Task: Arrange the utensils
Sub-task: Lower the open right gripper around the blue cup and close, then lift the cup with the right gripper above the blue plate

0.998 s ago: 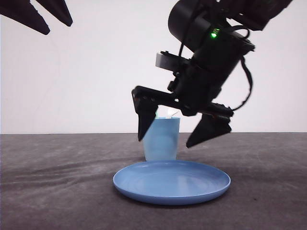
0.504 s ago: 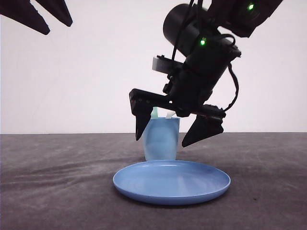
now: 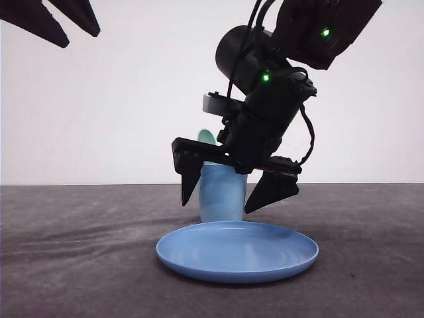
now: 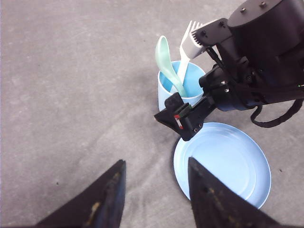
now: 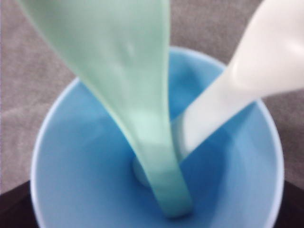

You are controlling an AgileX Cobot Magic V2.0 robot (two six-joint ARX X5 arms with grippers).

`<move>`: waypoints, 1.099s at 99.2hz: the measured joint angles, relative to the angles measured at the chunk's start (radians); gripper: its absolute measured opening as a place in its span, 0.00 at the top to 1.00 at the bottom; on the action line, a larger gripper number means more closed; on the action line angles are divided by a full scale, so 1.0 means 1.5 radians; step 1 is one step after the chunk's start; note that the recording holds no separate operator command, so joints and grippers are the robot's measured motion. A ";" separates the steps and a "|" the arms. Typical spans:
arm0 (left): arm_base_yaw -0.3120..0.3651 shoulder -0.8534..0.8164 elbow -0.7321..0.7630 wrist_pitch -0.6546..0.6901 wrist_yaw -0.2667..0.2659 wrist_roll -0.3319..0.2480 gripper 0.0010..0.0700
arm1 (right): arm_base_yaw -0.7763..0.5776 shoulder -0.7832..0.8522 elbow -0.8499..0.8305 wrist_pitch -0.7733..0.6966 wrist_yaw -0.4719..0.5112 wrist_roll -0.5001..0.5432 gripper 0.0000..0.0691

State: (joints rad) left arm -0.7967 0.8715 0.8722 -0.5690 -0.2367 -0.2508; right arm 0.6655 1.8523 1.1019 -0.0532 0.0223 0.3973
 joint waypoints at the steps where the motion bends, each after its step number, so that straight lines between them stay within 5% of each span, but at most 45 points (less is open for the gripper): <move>1: 0.000 0.000 0.000 0.000 0.000 0.000 0.67 | 0.000 0.000 0.000 0.001 0.000 0.000 0.03; 19: 0.000 0.000 0.000 0.000 0.000 0.001 0.67 | 0.000 0.000 0.000 0.004 0.003 -0.006 0.28; 32: 0.000 0.000 0.000 0.000 0.000 0.001 0.67 | 0.000 0.000 0.001 0.003 0.007 -0.019 0.37; 61: 0.000 0.000 0.000 0.000 0.000 0.001 0.67 | 0.001 -0.040 0.002 -0.043 0.018 -0.055 0.39; 109: 0.000 0.000 0.000 0.000 0.000 0.002 0.67 | 0.051 -0.337 0.002 -0.222 0.020 -0.164 0.39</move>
State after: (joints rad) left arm -0.7967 0.8715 0.8722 -0.5690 -0.2367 -0.2478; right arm 0.7418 1.3464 1.1049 -0.3859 0.0521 0.1513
